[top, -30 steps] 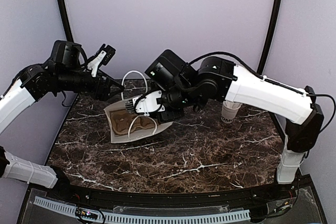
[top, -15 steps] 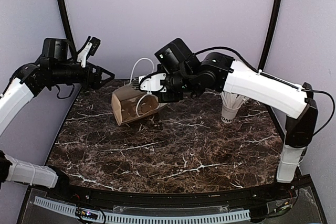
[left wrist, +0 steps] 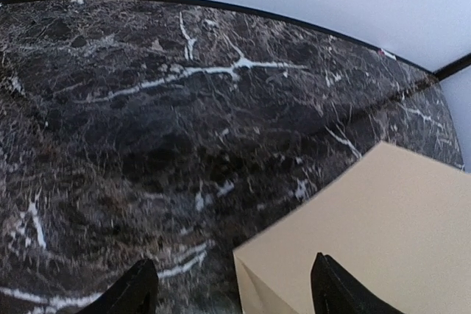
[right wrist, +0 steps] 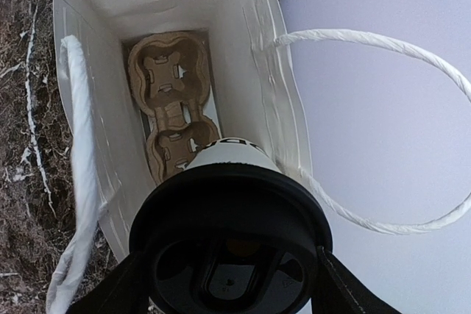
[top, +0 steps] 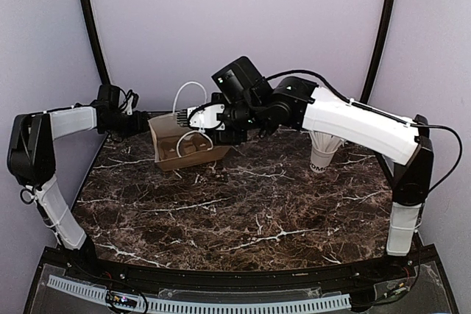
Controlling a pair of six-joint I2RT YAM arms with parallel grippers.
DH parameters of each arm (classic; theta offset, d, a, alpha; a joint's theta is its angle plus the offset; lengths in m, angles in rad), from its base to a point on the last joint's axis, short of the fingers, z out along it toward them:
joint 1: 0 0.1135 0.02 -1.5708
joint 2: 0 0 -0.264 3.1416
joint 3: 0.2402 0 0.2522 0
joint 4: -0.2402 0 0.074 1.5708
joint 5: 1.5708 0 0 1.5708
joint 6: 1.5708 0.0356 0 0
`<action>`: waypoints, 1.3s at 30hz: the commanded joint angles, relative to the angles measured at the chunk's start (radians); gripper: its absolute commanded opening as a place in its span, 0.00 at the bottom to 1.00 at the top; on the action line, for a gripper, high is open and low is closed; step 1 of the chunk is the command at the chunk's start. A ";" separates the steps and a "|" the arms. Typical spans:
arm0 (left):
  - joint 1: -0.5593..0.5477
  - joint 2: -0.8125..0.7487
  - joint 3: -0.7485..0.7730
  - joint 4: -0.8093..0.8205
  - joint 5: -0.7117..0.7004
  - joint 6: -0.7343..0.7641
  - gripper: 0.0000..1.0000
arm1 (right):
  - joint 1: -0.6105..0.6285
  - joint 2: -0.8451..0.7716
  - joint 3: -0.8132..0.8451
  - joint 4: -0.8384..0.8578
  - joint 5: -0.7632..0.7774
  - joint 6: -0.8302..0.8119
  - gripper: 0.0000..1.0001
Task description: Pack the takeout coffee
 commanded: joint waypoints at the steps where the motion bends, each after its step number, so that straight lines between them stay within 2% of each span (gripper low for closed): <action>1: 0.026 0.181 0.172 0.140 0.159 -0.053 0.74 | -0.015 0.027 0.013 0.065 0.005 0.013 0.37; 4: 0.016 0.297 0.298 0.110 0.225 -0.027 0.72 | -0.022 0.032 0.005 0.080 0.008 0.024 0.38; 8: 0.011 0.393 0.359 0.102 0.233 0.012 0.71 | -0.023 0.045 0.020 0.085 0.011 0.040 0.38; 18: -0.065 0.601 0.511 0.072 0.389 0.091 0.69 | -0.024 0.055 0.048 0.023 -0.013 0.063 0.37; 27: -0.100 0.605 0.458 0.093 0.566 0.094 0.66 | -0.024 0.008 0.017 -0.094 -0.113 0.050 0.38; 34: -0.117 0.564 0.331 0.195 0.685 0.029 0.62 | -0.009 -0.019 0.014 -0.169 -0.132 0.036 0.38; 39: -0.144 0.516 0.242 0.268 0.719 -0.017 0.60 | 0.001 -0.050 -0.043 -0.181 -0.110 0.011 0.38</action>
